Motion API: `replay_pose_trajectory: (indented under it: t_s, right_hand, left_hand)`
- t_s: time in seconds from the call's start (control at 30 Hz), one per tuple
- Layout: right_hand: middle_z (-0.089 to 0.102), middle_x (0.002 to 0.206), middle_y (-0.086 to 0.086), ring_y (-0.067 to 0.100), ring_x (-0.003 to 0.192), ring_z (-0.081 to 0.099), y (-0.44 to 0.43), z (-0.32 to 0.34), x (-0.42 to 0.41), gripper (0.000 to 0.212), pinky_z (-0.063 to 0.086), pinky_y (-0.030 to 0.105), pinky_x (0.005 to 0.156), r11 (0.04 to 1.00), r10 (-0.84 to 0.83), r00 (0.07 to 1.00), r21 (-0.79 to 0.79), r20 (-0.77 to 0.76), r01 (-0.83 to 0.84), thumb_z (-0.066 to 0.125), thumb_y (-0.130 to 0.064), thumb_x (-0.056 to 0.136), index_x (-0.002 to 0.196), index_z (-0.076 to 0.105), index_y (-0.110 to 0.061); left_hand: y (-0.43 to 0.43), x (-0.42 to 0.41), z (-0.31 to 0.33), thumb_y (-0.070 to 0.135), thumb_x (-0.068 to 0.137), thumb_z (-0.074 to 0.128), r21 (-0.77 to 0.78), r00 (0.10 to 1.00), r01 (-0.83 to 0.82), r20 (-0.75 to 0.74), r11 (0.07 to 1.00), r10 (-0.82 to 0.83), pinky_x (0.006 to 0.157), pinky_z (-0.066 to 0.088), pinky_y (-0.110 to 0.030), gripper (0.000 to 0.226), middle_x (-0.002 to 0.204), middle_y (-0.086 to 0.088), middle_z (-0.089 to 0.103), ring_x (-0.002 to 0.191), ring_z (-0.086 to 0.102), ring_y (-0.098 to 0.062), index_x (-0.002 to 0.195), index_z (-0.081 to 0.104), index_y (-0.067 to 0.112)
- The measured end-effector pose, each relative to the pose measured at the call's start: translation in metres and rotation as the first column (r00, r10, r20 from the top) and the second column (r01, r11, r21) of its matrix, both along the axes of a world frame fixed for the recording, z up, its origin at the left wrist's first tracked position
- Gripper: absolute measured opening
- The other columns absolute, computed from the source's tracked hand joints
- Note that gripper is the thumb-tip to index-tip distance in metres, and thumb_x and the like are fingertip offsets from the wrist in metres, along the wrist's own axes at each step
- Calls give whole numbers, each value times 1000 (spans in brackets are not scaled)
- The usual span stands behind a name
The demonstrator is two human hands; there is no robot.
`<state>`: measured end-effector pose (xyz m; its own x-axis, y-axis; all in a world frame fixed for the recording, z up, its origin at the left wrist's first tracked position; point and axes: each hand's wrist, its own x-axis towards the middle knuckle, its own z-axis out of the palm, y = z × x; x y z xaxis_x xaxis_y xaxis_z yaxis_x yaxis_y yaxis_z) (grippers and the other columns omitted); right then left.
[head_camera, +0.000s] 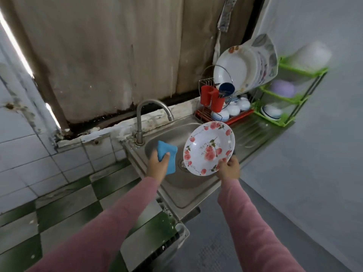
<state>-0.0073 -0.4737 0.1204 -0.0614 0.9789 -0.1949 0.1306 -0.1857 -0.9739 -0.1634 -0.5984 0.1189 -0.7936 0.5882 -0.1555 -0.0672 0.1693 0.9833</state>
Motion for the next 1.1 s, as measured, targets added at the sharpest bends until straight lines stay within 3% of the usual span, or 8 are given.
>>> replay_pose_trajectory:
  t_s: [0.1, 0.3, 0.47, 0.6, 0.7, 0.77, 0.87, 1.1]
  right_hand:
    - [62, 96, 0, 21, 92, 58, 15, 0, -1, 14, 48, 34, 90, 997, 31, 997, 70, 65, -36, 54, -6, 96, 99, 57, -19]
    - [64, 97, 4, 23, 91, 58, 34, -1, -11, 13, 43, 28, 78, 963, 154, 970, 191, 190, -190, 49, -6, 98, 94, 55, -17]
    - [62, 96, 4, 21, 89, 59, 44, 0, -11, 10, 41, 5, 57, 891, 240, 925, 311, 295, -331, 52, -8, 98, 91, 52, -14]
    - [65, 99, 5, 23, 93, 60, 54, -6, -17, 13, 51, 29, 76, 867, 285, 903, 315, 321, -386, 56, -9, 96, 90, 54, -21]
    - [65, 103, 3, 21, 94, 61, 58, -6, -20, 13, 50, 22, 71, 874, 325, 902, 273, 283, -401, 53, -8, 98, 98, 56, -21]
    - [65, 103, 1, 21, 96, 63, 61, -5, -22, 12, 52, 28, 77, 879, 342, 904, 253, 255, -404, 52, -8, 99, 102, 56, -18]
    - [67, 105, -1, 20, 98, 63, 64, -5, -26, 12, 53, 32, 86, 883, 372, 898, 211, 233, -420, 53, -9, 99, 106, 58, -17]
    - [66, 104, -2, 18, 94, 64, 69, -8, -32, 10, 54, 35, 83, 909, 392, 913, 106, 113, -403, 56, -17, 98, 106, 58, -22]
  left_hand:
    - [19, 1, -1, 26, 99, 55, -14, 1000, -20, -14, 1000, 20, 87, 54, -44, 19, 108, -9, 63, 95, 62, -27, 117, 52, 19]
    - [45, 0, -1, 22, 100, 53, 1, 997, -44, -68, 999, 44, 73, 48, -32, 10, 87, 4, 56, 83, 57, -18, 110, 49, 18]
    - [57, 0, -2, 23, 101, 52, -9, 996, -53, -75, 999, 52, 76, 45, -32, 18, 98, -3, 58, 89, 57, -21, 117, 49, 15]
    - [64, -1, -3, 25, 101, 52, -21, 995, -59, -79, 998, 57, 79, 46, -33, 28, 106, -4, 57, 93, 57, -21, 127, 48, 14]
    - [68, -1, -4, 26, 101, 51, -26, 995, -68, -79, 997, 66, 73, 45, -30, 28, 100, 1, 57, 86, 56, -15, 127, 49, 15]
    - [69, -2, -5, 26, 101, 51, -17, 995, -76, -68, 997, 75, 70, 44, -29, 26, 98, 4, 56, 83, 55, -11, 125, 49, 17]
    - [69, -2, -5, 24, 101, 52, 3, 994, -92, -55, 996, 92, 81, 43, -33, 25, 105, 1, 56, 92, 54, -17, 125, 48, 20]
    - [62, -7, -13, 26, 101, 52, -14, 991, -107, -84, 994, 106, 90, 45, -35, 39, 118, -3, 55, 103, 53, -22, 138, 45, 15]
